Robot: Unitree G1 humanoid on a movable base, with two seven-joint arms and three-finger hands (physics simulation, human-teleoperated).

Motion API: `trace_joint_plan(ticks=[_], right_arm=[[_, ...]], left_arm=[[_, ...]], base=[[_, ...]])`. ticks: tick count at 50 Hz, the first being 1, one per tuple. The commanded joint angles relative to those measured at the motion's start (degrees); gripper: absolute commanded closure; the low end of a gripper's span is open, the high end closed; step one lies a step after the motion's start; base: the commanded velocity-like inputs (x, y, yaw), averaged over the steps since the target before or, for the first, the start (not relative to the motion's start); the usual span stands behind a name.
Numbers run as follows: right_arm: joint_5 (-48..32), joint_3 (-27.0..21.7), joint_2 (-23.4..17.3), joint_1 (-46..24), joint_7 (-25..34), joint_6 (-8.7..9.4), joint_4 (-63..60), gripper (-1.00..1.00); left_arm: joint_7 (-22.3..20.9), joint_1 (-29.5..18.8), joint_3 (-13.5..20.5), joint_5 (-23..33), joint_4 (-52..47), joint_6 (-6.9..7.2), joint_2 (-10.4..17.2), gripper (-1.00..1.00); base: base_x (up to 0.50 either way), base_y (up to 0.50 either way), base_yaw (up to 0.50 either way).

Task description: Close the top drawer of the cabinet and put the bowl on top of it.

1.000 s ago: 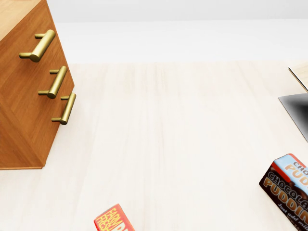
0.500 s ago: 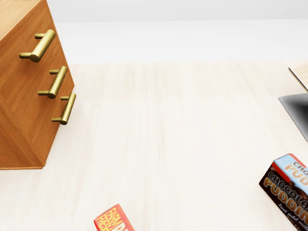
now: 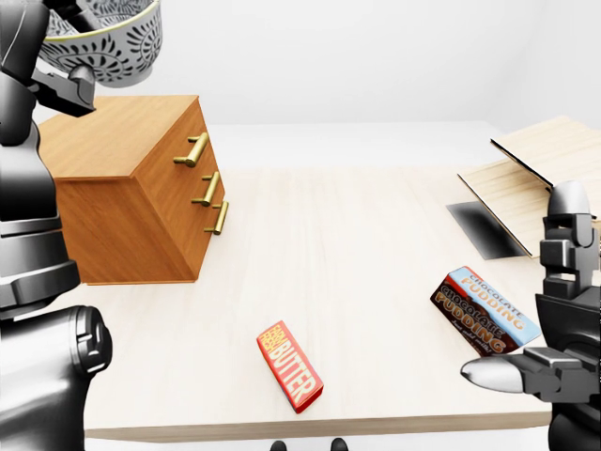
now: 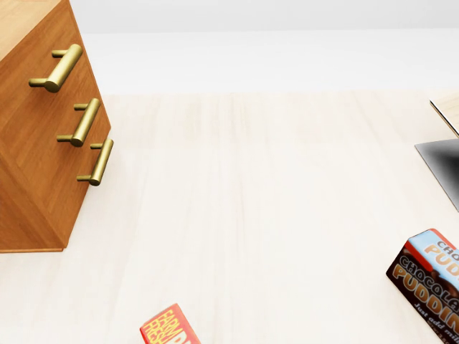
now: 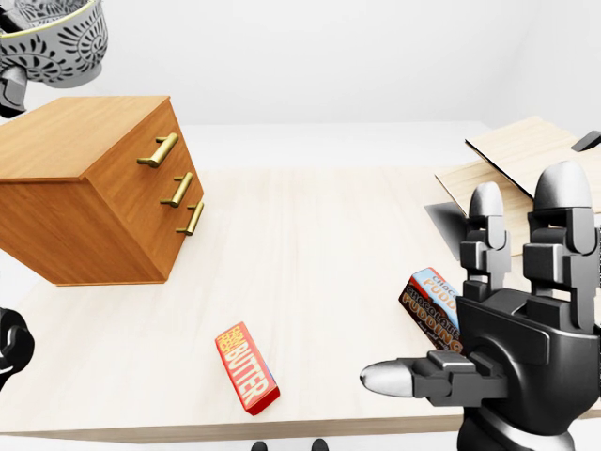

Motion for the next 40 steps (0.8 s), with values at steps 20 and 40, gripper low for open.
trace_joint_plan(ticks=[20,40], right_arm=[[-0.99,1.07,0.05,0.28,0.06,0.0,0.88,-1.0],[-2.35,2.81,0.35,0.94,0.22,0.0,0.84,-1.0]], left_arm=[[9.65,0.32,0.19,-4.16,13.89,0.0,2.23,1.0],[14.14,-2.74,-0.71,-5.92,23.84,0.0,3.25,1.0]], base=[[0.0,0.0,0.0],[0.0,0.0,0.0]])
